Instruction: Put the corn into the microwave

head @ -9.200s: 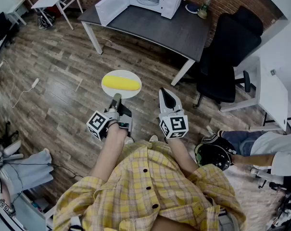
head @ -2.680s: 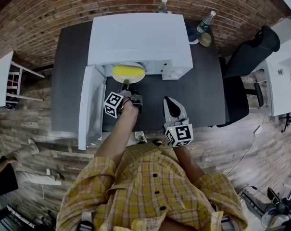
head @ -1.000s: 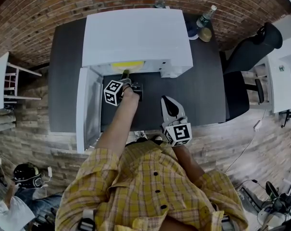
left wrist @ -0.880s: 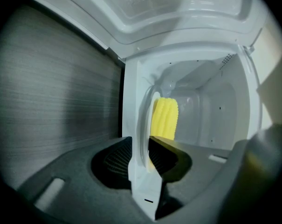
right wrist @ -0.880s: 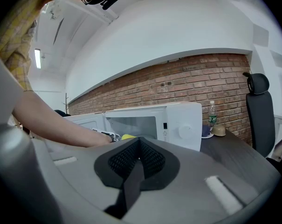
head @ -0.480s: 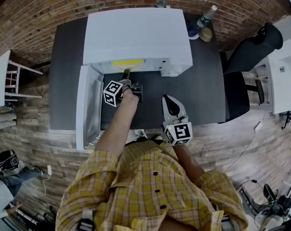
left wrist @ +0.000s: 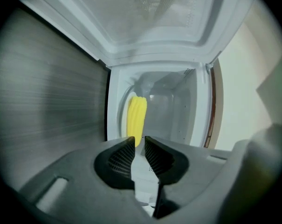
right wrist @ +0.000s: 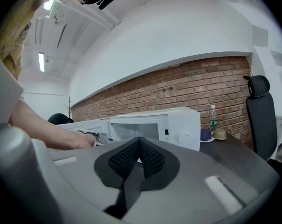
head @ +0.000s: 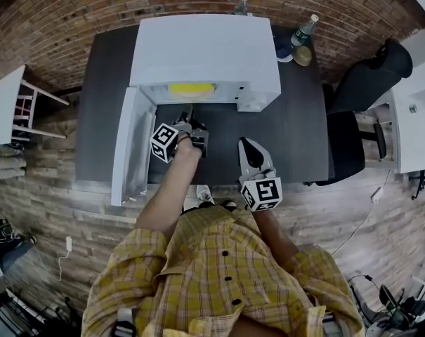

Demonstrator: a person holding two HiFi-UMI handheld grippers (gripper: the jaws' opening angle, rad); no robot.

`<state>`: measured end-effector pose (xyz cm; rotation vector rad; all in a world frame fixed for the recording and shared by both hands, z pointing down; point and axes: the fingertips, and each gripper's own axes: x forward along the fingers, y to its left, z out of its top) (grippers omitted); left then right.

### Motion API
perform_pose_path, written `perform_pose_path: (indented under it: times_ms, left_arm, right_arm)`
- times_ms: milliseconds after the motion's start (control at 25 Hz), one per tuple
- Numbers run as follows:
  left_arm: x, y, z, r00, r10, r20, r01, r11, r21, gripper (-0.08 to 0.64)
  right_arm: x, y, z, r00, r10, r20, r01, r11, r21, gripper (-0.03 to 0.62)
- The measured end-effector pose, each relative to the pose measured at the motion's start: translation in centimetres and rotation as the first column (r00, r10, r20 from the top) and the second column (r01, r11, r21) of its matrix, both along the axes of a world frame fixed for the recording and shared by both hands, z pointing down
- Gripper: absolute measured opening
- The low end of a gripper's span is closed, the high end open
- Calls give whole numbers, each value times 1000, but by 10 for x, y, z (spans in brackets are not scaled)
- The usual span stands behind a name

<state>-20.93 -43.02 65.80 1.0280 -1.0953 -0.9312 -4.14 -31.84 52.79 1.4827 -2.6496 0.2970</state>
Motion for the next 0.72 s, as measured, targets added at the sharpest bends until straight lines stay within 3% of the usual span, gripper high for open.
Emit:
perform_pose_path:
  times_ms: [120, 440, 560, 720]
  left_arm:
    - [1, 14, -16, 1000, -2, -22, 3, 998, 56, 11]
    - [13, 59, -59, 998, 22, -51, -14, 987, 163, -2]
    - [18, 76, -77, 999, 52, -4, -50, 976, 210, -3]
    - [20, 97, -95, 990, 83, 114, -111, 958, 263, -5]
  right_arm:
    - [2, 5, -13, 999, 2, 32, -3, 1000, 13, 2]
    - [4, 25, -24, 999, -22, 35, 21, 1000, 16, 3]
    - [6, 36, -23, 999, -29, 29, 29, 1000, 6, 3]
    - [8, 47, -27, 999, -35, 39, 35, 999, 2, 3]
